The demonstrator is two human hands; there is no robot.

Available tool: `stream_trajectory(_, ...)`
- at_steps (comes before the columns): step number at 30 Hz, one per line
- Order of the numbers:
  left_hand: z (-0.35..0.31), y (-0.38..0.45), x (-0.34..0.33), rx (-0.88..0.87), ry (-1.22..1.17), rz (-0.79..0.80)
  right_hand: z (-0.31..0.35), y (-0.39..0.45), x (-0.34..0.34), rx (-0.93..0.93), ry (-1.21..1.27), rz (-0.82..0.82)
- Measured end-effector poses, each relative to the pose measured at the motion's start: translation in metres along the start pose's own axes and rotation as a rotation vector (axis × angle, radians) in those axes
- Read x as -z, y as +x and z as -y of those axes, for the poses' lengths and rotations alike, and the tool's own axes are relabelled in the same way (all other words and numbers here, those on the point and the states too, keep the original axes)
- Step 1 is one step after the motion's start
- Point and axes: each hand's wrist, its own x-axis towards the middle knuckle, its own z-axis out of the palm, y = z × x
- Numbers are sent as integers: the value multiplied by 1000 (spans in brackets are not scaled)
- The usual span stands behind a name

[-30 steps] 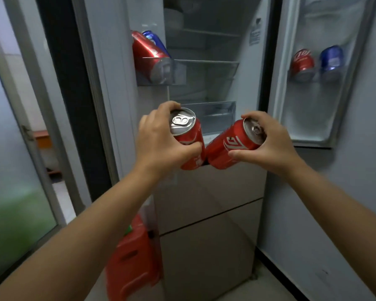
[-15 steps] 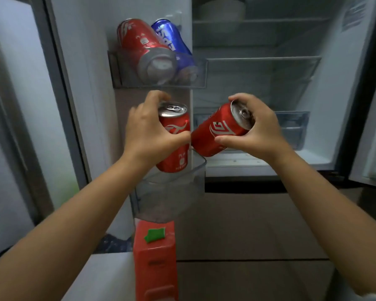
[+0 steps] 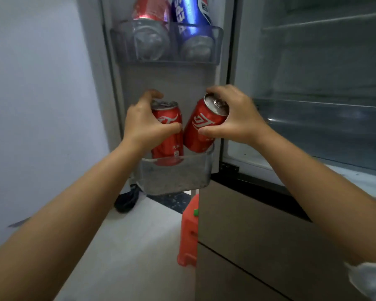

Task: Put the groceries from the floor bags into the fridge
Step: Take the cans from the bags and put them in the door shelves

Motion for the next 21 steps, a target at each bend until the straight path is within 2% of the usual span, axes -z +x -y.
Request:
stream_trajectory(5,4,-9,0,205,217,32,-1,10,-16,-115,139,156)
stream_trajectory(9,-1,-2,4,247,314,151,1,20,-26,-149,135,340)
stream_trajectory(14,-4,14,5,318,473,304,-6,32,-41,-224,174,466)
stream_trajectory(17,-5,22,-2,342,531,392,-10,32,-47,-249,181,467)
stream_trajectory(21,0,24,-10,319,565,454,-16,22,-57,-176,24,393)
